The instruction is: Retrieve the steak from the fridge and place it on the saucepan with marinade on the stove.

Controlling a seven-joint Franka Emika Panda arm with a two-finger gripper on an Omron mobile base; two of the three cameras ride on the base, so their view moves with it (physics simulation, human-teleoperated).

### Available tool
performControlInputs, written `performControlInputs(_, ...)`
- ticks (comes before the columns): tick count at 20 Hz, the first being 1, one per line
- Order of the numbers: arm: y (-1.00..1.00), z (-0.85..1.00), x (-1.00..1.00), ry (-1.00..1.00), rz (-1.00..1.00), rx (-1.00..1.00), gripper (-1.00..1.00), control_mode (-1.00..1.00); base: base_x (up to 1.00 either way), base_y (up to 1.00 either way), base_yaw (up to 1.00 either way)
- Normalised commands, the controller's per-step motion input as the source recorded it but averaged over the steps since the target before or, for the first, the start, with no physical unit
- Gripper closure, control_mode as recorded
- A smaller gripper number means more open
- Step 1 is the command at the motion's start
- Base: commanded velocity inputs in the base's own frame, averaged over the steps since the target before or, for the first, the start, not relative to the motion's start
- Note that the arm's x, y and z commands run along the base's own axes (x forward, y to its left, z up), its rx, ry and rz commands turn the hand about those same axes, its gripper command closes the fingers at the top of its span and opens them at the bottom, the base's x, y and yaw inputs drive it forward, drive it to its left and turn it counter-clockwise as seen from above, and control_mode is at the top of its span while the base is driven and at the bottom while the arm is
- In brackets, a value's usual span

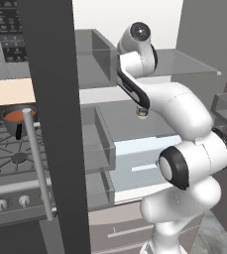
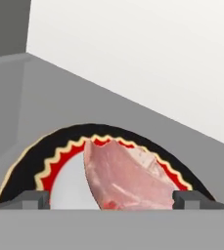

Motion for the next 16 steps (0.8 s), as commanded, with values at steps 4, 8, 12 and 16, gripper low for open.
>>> performControlInputs(4,0.09,0.00,0.29,0.01,0.00,-0.03,-1.00,-1.00,0.00,0.00,0.00)
performControlInputs(8,0.02,0.00,0.16,0.01,0.00,-0.03,-1.00,-1.00,0.00,0.00,0.00)
performControlInputs(12,0.00,-0.01,0.05,0.02,0.00,-0.03,-1.00,-1.00,0.00,0.00,0.00)
performControlInputs(16,0.00,-0.08,0.04,0.01,-0.01,-0.03,-1.00,-1.00,0.00,0.00,0.00)
